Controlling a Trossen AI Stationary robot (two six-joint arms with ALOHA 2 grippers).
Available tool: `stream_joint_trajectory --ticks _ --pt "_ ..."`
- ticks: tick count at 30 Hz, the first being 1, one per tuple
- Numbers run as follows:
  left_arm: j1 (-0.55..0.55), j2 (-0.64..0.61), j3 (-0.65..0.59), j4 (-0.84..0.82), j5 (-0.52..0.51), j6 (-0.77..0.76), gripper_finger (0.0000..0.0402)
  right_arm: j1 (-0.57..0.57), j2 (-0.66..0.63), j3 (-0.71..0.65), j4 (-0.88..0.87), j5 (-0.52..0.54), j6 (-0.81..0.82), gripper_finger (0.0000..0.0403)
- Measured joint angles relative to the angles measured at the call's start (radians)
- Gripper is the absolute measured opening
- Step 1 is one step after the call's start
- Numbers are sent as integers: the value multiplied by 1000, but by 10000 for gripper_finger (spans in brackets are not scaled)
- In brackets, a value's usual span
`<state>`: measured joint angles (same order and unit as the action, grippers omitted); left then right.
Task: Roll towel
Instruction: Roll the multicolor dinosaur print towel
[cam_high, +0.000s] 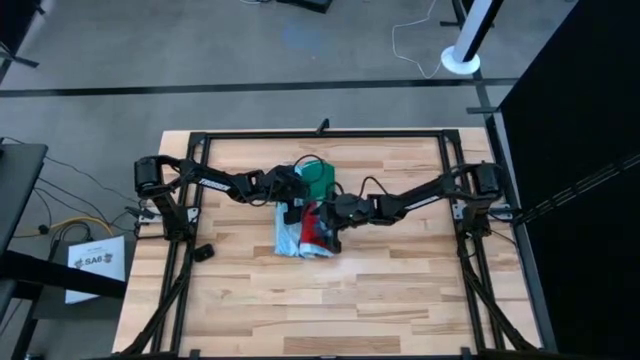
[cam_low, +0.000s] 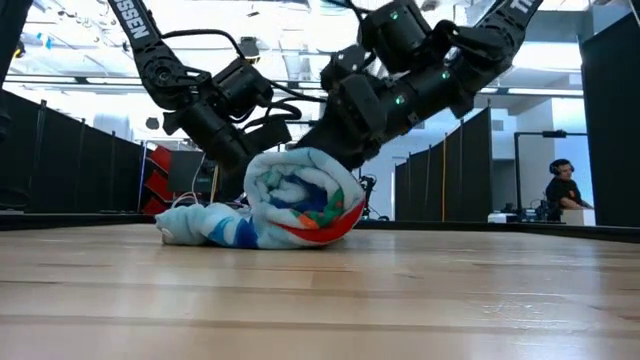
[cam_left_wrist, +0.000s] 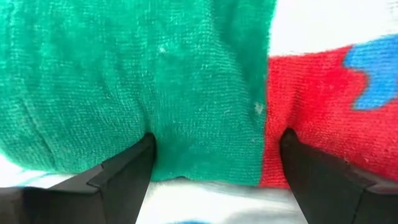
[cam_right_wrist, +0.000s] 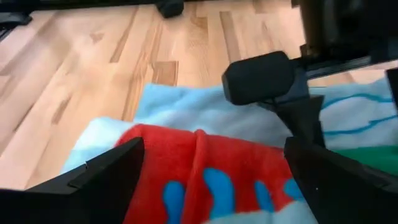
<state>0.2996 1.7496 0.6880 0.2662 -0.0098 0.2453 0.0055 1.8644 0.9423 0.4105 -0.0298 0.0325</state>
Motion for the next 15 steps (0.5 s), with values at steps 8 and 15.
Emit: stream_joint_trajectory --ticks 8,15 --pt "18 1 -2 -6 9 23 324 21 81 5 -5 10 42 377" --pt "68 -22 24 -35 15 107 324 29 83 6 -33 14 42 377"
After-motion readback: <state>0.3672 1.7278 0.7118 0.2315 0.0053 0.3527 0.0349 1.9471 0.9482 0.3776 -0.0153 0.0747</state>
